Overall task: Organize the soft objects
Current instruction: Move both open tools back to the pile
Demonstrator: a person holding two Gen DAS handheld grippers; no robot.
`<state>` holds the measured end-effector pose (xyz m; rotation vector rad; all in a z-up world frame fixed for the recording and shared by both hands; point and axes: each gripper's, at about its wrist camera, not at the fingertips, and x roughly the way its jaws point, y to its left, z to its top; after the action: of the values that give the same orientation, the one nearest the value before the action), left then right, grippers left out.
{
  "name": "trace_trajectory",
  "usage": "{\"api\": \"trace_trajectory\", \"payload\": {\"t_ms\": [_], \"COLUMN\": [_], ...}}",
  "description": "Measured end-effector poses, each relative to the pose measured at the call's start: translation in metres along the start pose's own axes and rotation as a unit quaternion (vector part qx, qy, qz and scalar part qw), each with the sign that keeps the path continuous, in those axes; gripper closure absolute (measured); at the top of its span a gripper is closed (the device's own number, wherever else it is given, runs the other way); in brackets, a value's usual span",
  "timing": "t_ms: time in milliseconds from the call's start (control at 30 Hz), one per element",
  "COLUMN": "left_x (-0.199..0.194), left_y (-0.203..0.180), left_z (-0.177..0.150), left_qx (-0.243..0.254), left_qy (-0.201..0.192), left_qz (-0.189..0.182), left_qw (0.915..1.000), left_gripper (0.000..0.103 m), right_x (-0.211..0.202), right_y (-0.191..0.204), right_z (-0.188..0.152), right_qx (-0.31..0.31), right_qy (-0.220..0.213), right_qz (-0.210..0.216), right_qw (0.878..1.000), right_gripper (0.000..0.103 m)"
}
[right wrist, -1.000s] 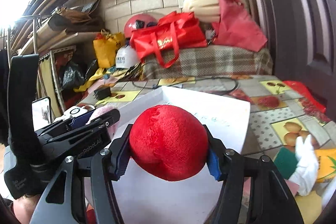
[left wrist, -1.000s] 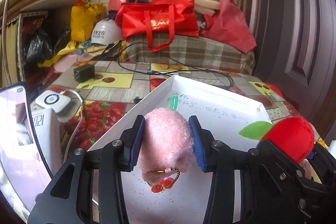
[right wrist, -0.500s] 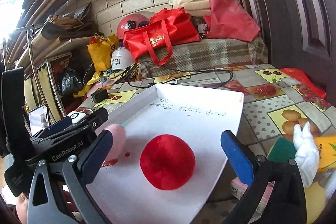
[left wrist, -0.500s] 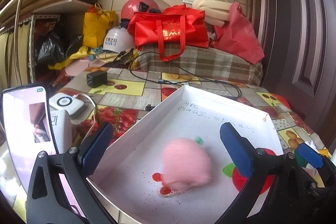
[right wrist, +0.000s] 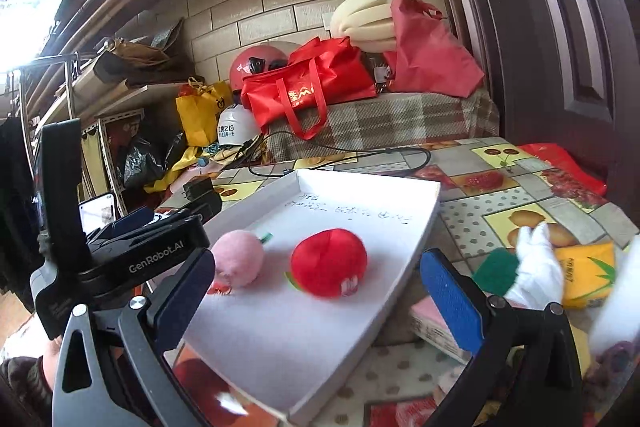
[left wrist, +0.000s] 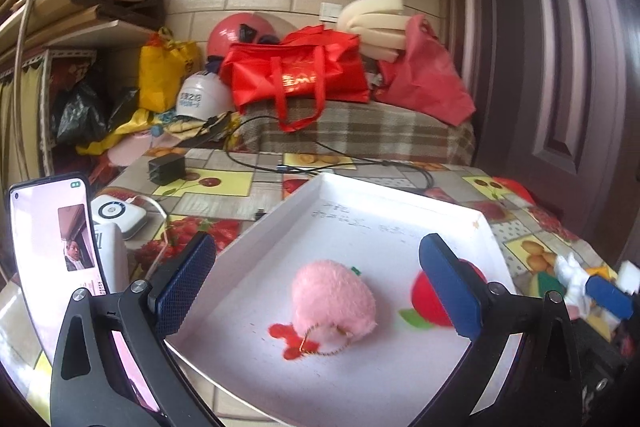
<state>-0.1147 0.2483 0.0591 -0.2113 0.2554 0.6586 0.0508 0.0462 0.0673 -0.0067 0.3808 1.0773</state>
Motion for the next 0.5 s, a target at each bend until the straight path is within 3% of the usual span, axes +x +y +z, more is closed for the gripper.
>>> {"api": "trace_trajectory", "payload": {"t_ms": [200,333,433,500], "left_x": [-0.017,-0.026,-0.035,-0.043], "left_y": [-0.029,-0.058,-0.092,-0.117], "left_z": [-0.008,-0.015,-0.023,-0.031], "left_qx": [0.034,0.067,0.12,0.158], "left_qy": [0.006,0.028,0.054,0.07], "left_qz": [-0.052,-0.112,-0.174,-0.22], "left_qw": [0.9981,0.9911,0.976,0.96], "left_gripper": [0.0,0.0,0.0,0.001], "right_x": [-0.033,-0.057,-0.07,-0.077], "right_y": [-0.027,-0.078,-0.12,-0.142], "right_z": [0.001,0.005,0.006,0.006], "right_qx": [-0.01,0.037,0.082,0.105], "right_qy": [-0.047,-0.075,-0.072,-0.063], "right_qz": [-0.074,-0.145,-0.196,-0.218], "right_qw": [0.996,0.986,0.975,0.968], "right_gripper": [0.0,0.0,0.0,0.0]}}
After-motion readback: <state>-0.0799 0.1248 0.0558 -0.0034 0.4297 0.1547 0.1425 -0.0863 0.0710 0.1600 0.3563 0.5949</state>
